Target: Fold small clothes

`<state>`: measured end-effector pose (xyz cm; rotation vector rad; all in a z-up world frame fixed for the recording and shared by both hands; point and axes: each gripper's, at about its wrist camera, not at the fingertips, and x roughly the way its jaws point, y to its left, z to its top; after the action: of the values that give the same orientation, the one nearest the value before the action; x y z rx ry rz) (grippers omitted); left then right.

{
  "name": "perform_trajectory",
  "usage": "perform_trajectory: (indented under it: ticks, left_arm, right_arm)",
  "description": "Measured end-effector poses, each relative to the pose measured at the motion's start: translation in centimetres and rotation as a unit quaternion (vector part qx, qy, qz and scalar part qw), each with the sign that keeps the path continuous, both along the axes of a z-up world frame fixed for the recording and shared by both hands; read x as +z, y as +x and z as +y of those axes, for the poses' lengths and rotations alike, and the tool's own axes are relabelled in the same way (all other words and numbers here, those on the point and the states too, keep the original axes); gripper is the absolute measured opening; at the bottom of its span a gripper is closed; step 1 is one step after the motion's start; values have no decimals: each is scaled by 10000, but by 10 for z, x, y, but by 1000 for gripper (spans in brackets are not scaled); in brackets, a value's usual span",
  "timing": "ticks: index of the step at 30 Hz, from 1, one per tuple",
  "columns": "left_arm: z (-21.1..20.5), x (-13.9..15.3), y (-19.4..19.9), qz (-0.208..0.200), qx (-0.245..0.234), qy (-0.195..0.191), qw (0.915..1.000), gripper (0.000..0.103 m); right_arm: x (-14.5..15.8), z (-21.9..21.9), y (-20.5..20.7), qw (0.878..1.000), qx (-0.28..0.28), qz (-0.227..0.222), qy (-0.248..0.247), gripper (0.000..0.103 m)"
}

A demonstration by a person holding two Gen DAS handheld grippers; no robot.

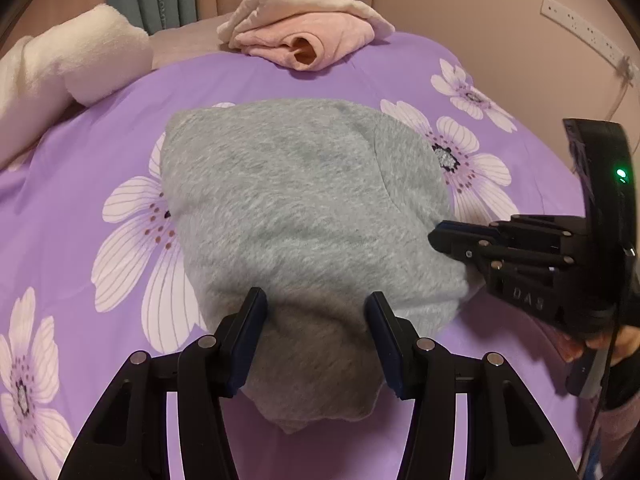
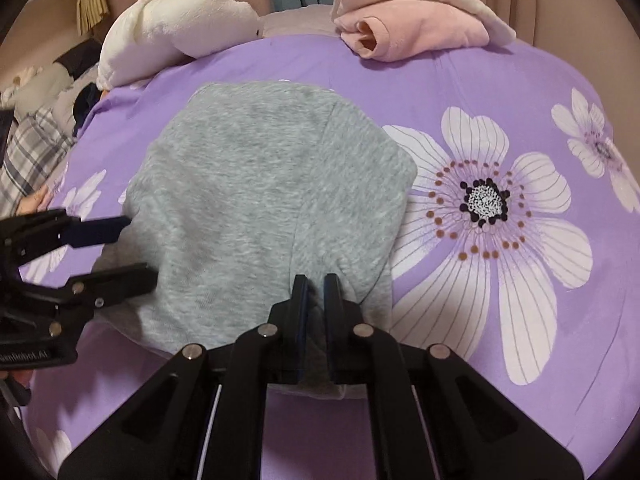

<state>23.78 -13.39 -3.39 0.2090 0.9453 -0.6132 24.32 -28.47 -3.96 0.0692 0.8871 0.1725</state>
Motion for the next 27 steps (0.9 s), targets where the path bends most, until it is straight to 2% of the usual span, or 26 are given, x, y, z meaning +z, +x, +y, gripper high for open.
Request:
perform_trajectory:
  ticks: [3,5,7,8,13,17,20,23,27]
  left_arm:
    - [12,10,-4,46,100,-247,9996,52]
    - [24,18,-4,102,200,-467,9987,52]
    - [37,25,0,140,335,-701,9969,52]
    - [42,28,2,149,384,-781,9961,52]
    - [52,41,31,185,766,-1104,9908,52]
    - [45,32,68,475,1070,-1213,9857,52]
    - [33,26,85,489,1199,-1127,9852,42]
    - [18,15,96,446,1215,-841,9880,41]
    - [5,-15,104,640,1206,-300,9902,41]
  right_arm:
    - [2,-9,0,9993,-74,26,358,6]
    - [11,-10,-7,9987,-60,-159,478,9]
    - [21,-7,-17,9975,-8,-353,617,23]
    - [25,-6,-21,9965,35,-428,715,25]
    - [35,14,-26,9915,356,-626,1079,24]
    - [33,33,-23,9878,628,-695,1246,24]
    - [24,41,-20,9877,655,-664,1258,23]
    - [9,43,-13,9885,629,-469,1291,22]
    - [-9,49,-5,9916,618,-208,1114,19]
